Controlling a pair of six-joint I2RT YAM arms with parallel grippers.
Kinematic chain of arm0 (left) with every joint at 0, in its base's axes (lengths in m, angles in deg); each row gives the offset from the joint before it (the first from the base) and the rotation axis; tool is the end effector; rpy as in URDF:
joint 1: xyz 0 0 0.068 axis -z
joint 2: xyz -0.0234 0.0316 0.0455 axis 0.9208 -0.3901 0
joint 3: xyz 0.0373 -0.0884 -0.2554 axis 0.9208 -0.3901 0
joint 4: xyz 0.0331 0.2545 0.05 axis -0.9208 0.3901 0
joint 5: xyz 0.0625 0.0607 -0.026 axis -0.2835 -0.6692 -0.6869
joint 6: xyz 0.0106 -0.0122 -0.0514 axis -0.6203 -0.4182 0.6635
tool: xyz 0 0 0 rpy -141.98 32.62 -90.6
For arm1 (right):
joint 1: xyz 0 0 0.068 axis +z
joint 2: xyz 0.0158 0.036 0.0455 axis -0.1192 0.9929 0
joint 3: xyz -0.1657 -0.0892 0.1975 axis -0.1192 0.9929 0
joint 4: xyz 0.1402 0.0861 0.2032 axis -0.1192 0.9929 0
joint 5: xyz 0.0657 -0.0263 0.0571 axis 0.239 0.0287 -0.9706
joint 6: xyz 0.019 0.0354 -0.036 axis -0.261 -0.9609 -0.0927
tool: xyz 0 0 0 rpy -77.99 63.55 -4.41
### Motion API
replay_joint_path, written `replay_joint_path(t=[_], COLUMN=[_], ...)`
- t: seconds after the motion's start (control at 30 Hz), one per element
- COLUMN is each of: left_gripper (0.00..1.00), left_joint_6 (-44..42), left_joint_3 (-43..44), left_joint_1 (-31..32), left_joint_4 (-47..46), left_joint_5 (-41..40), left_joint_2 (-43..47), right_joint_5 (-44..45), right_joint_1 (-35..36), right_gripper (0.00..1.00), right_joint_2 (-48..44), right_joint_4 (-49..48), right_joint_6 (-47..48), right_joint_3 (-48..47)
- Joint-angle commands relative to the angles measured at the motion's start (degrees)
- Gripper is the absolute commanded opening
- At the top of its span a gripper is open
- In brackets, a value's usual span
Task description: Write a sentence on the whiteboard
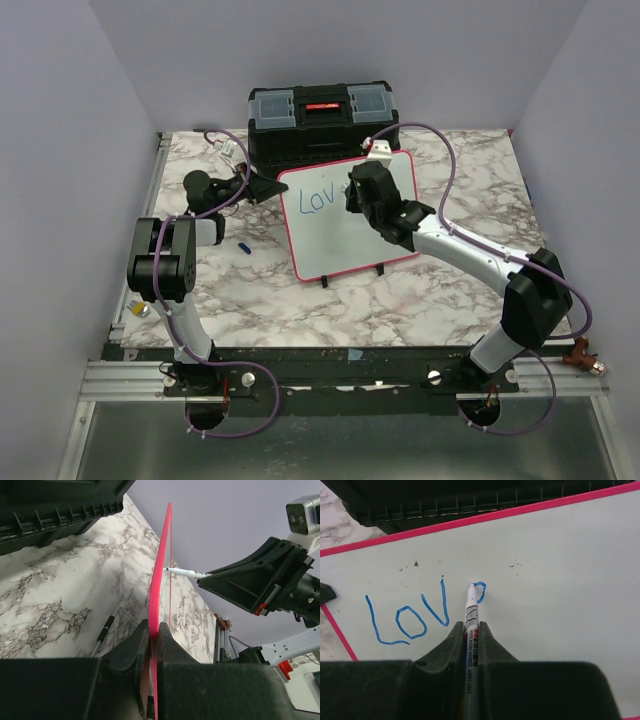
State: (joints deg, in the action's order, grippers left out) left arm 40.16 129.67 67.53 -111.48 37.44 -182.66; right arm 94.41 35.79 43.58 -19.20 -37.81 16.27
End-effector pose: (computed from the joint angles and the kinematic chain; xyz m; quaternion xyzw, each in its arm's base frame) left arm 0.3761 -0.0345 0.2169 0.0719 0.6677 -0.6171 0.4102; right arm 0.2866 0.2416 0.3026 -0.0074 0.8368 0.1173 0.5348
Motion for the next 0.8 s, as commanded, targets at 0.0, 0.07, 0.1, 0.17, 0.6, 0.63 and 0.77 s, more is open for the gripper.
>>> replay_joint_path(t=[0.0,0.07,0.1,0.17,0.6,0.63,0.77], left_gripper=[0.0,0.0,0.0,0.0,0.0,0.0,0.0], left_joint_6=[-2.4,-2.4,-2.4,-2.4,-2.4,-2.4,-2.6], left_joint_3=[0.1,0.1,0.0,0.0,-0.1,-0.1,-0.2], left_joint_1=[0.0,0.0,0.0,0.0,0.0,0.0,0.0], left_joint_4=[-5.2,-5.3,-5.3,-5.3,-5.2,-5.2,-5.1], left_joint_5=[2.1,2.0,2.1,2.0,2.1,2.1,2.1], left_joint_2=[2.5,2.5,2.6,2.5,2.7,2.8,3.0], right_joint_5=[-3.5,-4.4,-4.8,-5.7,-7.4,-7.0,-4.9], right_joint_1=[-0.2,-0.3,-0.2,-0.3,-0.2,-0.2,-0.2], right_gripper=[0.01,0.01,0.01,0.01,0.01,0.01,0.01], right_joint_2=[1.2,1.1,0.9,0.7,-2.1,-2.4,-3.4], right_joint_4=[-1.1,-1.1,-1.0,-1.0,0.6,0.8,2.1], right_joint_6=[1.1,1.2,1.3,1.5,1.0,0.9,0.4], right_joint_3=[-0.5,-0.3,0.0,0.6,5.6,5.7,6.4])
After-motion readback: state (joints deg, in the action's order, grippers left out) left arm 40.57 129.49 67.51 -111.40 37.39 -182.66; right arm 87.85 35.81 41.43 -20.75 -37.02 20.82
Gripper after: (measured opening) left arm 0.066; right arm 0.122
